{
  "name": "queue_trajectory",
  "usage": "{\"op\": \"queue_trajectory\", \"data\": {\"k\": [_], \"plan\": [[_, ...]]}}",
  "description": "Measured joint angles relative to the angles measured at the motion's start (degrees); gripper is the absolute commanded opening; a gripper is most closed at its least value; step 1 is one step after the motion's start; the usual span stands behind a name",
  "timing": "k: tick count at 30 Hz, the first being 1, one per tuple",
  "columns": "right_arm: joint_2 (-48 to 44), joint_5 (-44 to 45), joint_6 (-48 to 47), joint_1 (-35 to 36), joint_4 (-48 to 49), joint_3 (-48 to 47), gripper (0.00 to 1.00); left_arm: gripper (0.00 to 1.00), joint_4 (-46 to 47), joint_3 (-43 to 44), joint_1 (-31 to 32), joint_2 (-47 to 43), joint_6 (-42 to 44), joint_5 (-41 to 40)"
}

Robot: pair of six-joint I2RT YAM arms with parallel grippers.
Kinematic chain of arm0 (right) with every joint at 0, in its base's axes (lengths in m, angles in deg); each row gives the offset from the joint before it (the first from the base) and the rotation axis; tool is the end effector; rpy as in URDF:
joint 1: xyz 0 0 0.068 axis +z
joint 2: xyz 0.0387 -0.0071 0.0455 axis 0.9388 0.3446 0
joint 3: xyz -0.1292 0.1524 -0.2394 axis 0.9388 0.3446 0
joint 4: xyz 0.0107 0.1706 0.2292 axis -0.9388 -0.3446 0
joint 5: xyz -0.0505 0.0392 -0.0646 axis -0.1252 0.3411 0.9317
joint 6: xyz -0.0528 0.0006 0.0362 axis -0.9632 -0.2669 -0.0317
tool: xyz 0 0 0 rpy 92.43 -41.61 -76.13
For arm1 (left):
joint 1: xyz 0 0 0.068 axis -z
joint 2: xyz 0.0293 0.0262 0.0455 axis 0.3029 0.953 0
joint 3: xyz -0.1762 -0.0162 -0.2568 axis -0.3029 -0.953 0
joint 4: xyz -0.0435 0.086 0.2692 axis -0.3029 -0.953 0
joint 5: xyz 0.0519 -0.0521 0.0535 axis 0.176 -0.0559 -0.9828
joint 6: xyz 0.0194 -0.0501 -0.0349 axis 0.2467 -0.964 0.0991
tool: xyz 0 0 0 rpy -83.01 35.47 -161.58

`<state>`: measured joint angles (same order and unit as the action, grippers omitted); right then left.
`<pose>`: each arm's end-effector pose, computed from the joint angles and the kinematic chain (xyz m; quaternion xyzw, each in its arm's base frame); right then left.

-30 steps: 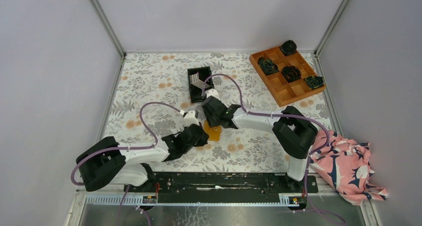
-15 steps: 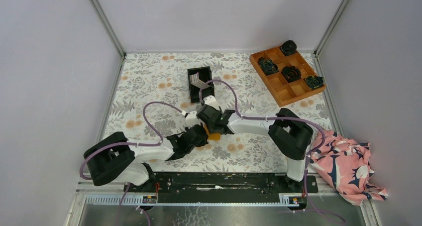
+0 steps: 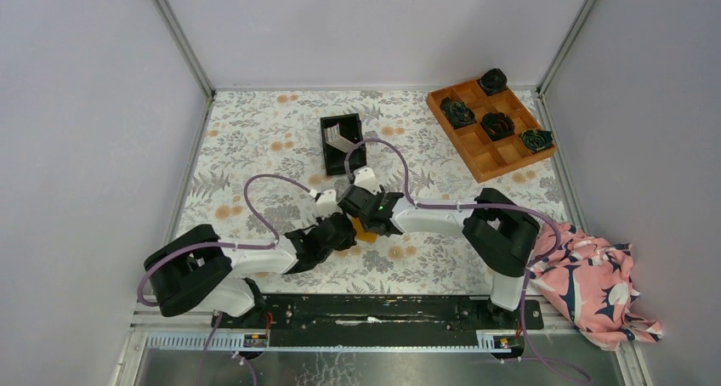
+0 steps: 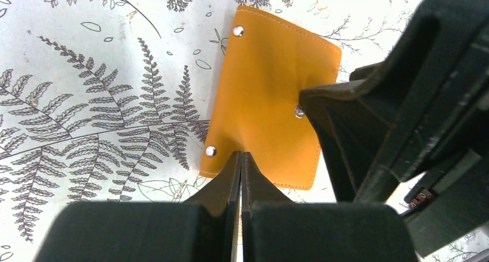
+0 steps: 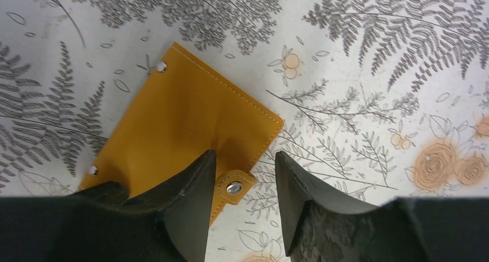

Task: Put the credit cards into the card holder
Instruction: Open the card holder at the center of the board.

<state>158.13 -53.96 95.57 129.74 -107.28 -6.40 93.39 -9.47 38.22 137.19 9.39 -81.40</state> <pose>0.2294 0.3449 0.1794 -0.1988 0.9070 -0.0056 0.3712 0.1609 -0.2017 0.1440 -0.0680 0.8973 -0.2129 0.3807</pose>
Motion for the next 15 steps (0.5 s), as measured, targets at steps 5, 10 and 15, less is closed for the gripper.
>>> {"op": "queue_trajectory", "data": {"k": [5, 10, 15], "plan": [[-1.8, 1.1, 0.4, 0.0, -0.6, 2.3, 0.45, 0.00, 0.0, 0.0, 0.0, 0.0, -0.3, 0.0], [-3.8, 1.4, 0.9, 0.0, -1.2, 4.5, 0.42, 0.00, -0.1, 0.0, 0.0, -0.1, -0.4, -0.2], [-6.1, 1.3, 2.0, 0.0, -1.0, 7.2, 0.39, 0.00, -0.1, 0.0, 0.0, -0.1, -0.6, -0.2]]}}
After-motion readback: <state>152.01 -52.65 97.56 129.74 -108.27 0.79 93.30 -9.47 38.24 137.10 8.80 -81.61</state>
